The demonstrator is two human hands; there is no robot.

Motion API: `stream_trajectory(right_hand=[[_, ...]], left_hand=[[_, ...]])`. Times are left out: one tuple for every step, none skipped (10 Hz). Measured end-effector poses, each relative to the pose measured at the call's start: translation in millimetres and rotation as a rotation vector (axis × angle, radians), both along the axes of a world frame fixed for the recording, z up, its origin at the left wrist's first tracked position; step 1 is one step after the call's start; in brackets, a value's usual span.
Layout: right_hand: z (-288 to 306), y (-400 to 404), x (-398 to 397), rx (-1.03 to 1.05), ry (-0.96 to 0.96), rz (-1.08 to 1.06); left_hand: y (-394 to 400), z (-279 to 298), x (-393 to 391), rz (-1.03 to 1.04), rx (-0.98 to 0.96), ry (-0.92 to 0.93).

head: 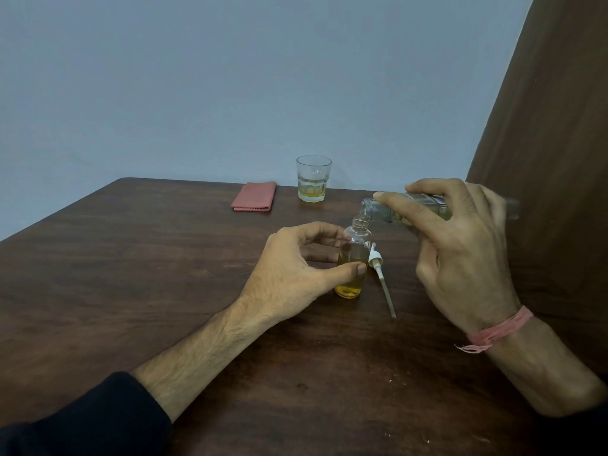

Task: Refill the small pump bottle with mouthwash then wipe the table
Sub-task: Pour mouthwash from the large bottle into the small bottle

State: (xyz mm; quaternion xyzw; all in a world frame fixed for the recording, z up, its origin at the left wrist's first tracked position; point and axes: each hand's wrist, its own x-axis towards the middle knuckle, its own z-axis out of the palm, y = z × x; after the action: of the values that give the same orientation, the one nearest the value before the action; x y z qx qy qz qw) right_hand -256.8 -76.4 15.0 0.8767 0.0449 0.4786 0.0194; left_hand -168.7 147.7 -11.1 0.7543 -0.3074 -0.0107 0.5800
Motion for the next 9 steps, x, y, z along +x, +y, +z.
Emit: stream_trajectory(right_hand=[[-0.1, -0.6, 0.0, -0.003, 0.002, 0.000], [0.0, -0.9, -0.1, -0.006, 0.001, -0.002], [0.1, -0.5, -0.3, -0.006, 0.000, -0.006], [-0.1, -0.3, -0.1, -0.007, 0.000, -0.005], [-0.2, -0.7, 0.2, -0.009, -0.002, -0.007], [-0.3, -0.5, 0.4, -0.005, 0.000, -0.003], [0.1, -0.4, 0.4, 0.000, 0.003, -0.003], [-0.2, -0.6, 0.1, 0.000, 0.007, -0.005], [-0.3, -0.5, 0.2, -0.001, 0.007, -0.006]], left_hand=[[0.1, 0.3, 0.0, -0.001, 0.004, 0.000], [-0.1, 0.3, 0.6, 0.000, 0.004, 0.000], [-0.1, 0.1, 0.4, 0.000, 0.000, 0.001], [0.1, 0.4, 0.1, 0.001, -0.001, -0.001], [0.1, 1.1, 0.6, -0.001, 0.001, 0.001], [0.0, 1.3, 0.3, -0.002, 0.003, 0.003], [-0.1, 1.7, -0.6, -0.001, 0.005, 0.002], [0.3, 1.9, -0.8, -0.001, 0.005, 0.004], [0.5, 1.7, 0.0, 0.004, 0.007, 0.003]])
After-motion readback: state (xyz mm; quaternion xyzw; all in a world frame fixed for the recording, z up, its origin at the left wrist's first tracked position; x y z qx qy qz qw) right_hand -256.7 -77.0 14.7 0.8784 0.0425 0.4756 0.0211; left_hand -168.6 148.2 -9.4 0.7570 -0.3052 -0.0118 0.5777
